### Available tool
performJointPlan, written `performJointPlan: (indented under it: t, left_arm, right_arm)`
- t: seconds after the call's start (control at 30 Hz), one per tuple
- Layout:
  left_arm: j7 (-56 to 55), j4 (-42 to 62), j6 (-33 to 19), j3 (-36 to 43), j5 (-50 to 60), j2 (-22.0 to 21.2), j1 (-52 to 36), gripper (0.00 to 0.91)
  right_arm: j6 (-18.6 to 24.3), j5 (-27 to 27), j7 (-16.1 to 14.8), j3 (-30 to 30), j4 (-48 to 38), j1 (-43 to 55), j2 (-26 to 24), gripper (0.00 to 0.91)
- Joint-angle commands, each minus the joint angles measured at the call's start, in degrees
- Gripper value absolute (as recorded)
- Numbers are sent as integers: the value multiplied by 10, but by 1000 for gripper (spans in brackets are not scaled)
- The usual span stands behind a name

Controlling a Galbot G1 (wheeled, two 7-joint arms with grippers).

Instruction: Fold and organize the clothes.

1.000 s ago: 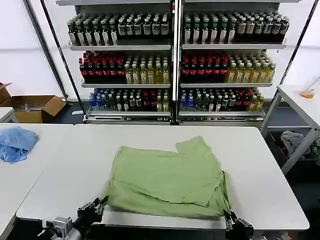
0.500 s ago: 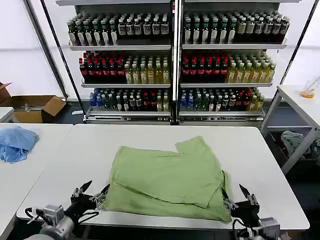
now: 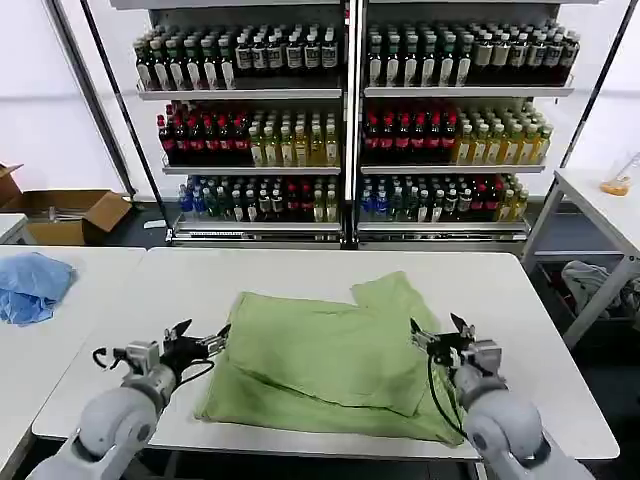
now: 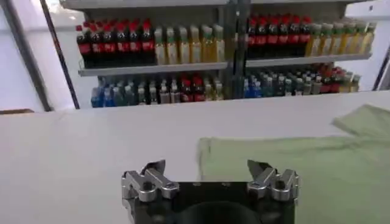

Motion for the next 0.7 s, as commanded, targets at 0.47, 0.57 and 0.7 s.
performJointPlan:
  t: [0.47,0.57,0.7]
  left_arm:
    - [-8,319,9,179,10,-97,-292,907]
    - [-3,324,9,180,5,-101,-294,907]
    - [16,332,17,188,-1,-103,-297,907]
  right_arm:
    - [-12,70,-14,-141,-342,277,70,907]
    - [-11,69,-17,-141,-362,288,81,907]
    - [-10,65,-22,-143,-383,294,89,907]
